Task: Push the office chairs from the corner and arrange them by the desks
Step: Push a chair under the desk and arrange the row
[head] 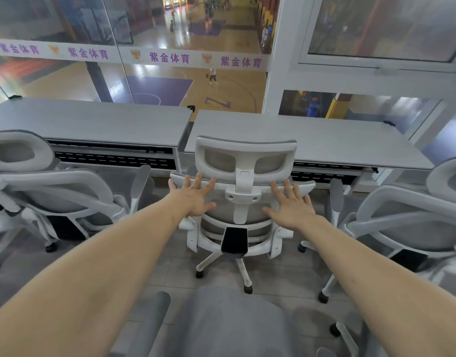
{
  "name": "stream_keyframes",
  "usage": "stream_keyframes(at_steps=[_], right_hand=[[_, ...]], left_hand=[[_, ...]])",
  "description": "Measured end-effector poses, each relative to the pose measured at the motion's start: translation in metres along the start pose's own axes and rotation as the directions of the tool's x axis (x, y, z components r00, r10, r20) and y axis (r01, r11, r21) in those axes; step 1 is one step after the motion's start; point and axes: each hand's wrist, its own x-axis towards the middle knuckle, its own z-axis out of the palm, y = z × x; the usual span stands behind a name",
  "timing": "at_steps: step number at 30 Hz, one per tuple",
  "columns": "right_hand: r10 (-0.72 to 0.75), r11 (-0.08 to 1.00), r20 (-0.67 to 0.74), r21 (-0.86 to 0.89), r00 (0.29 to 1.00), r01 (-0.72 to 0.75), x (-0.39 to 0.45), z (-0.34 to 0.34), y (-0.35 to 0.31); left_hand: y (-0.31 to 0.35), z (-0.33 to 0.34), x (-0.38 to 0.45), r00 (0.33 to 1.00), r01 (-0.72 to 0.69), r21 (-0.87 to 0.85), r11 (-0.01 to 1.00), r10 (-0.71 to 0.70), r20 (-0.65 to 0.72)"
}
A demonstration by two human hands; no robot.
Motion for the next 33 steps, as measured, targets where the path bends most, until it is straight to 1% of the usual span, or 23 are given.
stream_keyframes(at_steps=[5, 8, 11, 15, 17, 19, 21, 26, 31, 33], right_hand=[[-0.022, 0.999, -0.06, 0.034, 0.998, 0.024, -0.034, -0.003, -0.01], [-0.006, 0.996, -0.067, 0.085, 0.998, 0.012, -0.071, -0.007, -0.017], [-0.012, 0.997, -0.109, 0.074, 0.994, 0.02, -0.12, -0.01, -0.023], [-0.096, 0.995, -0.207, 0.018, 0.974, 0.102, -0.191, -0.018, -0.032], [-0.114, 0.993, -0.228, 0.012, 0.967, 0.12, -0.228, -0.019, -0.039], [-0.121, 0.991, -0.245, 0.018, 0.962, 0.129, -0.266, -0.016, -0.046], [-0.134, 0.99, -0.233, 0.011, 0.963, 0.14, -0.307, -0.013, -0.056], [-0.142, 0.987, -0.338, 0.02, 0.93, 0.158, -0.403, -0.006, -0.083], [-0.105, 0.994, -0.337, 0.005, 0.936, 0.113, -0.477, 0.003, -0.122], [-0.082, 0.995, -0.365, 0.017, 0.927, 0.095, -0.51, 0.01, -0.136]], left_hand=[[0.016, 0.005, -0.036, 1.0, -0.013, -0.054, 0.998, 0.012, -0.021], [0.021, 0.012, -0.072, 0.997, -0.007, -0.158, 0.987, -0.005, -0.073], [0.026, 0.015, -0.124, 0.991, -0.007, -0.23, 0.973, -0.024, -0.132], [0.038, 0.014, -0.209, 0.975, -0.02, -0.292, 0.956, -0.046, -0.216], [0.046, 0.02, -0.253, 0.969, -0.036, -0.339, 0.94, -0.049, -0.24], [0.052, 0.027, -0.294, 0.959, -0.047, -0.337, 0.94, -0.052, -0.28], [0.054, 0.031, -0.335, 0.95, -0.069, -0.345, 0.936, -0.043, -0.308], [0.045, 0.054, -0.421, 0.927, -0.119, -0.314, 0.942, -0.008, -0.376], [0.031, 0.08, -0.492, 0.938, -0.145, -0.328, 0.933, 0.024, -0.346], [0.022, 0.093, -0.522, 0.932, -0.177, -0.368, 0.913, 0.035, -0.362]])
